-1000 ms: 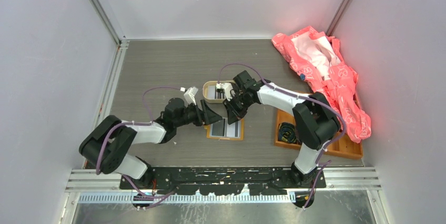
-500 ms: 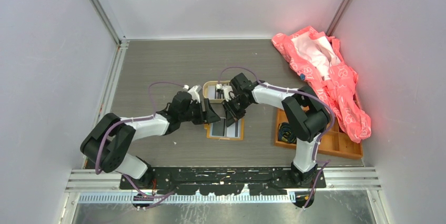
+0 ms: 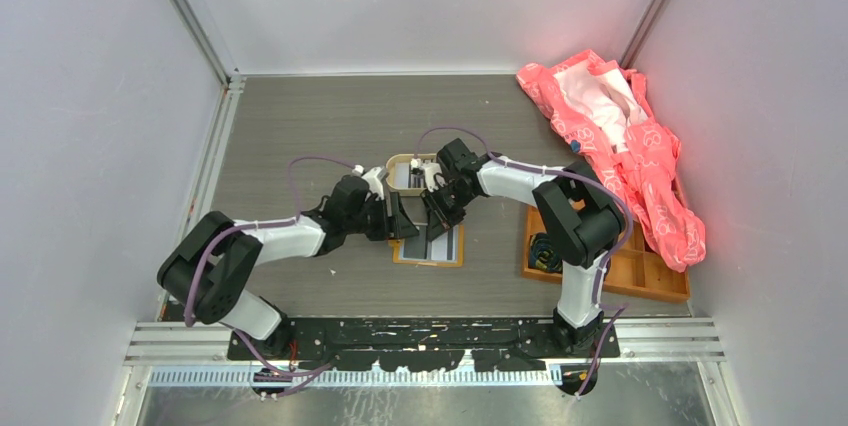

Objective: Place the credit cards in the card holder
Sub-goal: Turn over the card slot in the card holder.

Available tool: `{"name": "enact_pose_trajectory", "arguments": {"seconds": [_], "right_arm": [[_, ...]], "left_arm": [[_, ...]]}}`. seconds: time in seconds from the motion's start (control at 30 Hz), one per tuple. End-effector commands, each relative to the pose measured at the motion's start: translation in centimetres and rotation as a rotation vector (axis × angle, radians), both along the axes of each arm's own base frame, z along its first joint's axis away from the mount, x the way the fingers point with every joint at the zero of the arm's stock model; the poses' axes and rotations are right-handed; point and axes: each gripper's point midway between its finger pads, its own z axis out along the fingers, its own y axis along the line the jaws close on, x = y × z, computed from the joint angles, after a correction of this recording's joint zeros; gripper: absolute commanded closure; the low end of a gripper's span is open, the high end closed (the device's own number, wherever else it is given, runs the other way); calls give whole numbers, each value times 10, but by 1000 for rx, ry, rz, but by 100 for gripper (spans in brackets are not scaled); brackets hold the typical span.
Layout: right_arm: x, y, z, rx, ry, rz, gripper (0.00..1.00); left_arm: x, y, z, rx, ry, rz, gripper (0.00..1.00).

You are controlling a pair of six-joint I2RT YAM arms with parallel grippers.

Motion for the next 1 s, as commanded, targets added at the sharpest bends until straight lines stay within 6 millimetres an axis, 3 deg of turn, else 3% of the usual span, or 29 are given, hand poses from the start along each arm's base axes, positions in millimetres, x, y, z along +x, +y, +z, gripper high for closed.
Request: {"name": "enact_pose_trajectory", "arguments": {"seconds": [0.0,0.57,0.97], "right_arm": [[9,5,6,15,-21,-2,92],[5,5,9,28,-13,32,92],[4,5,8,30,-8,39,91]], "left_arm": [[5,-11,25,-50,-66,-29,41],[-2,-4,64,-171,-225,-12,42],[-4,-8,55,-202,-206,-16,43]]}}
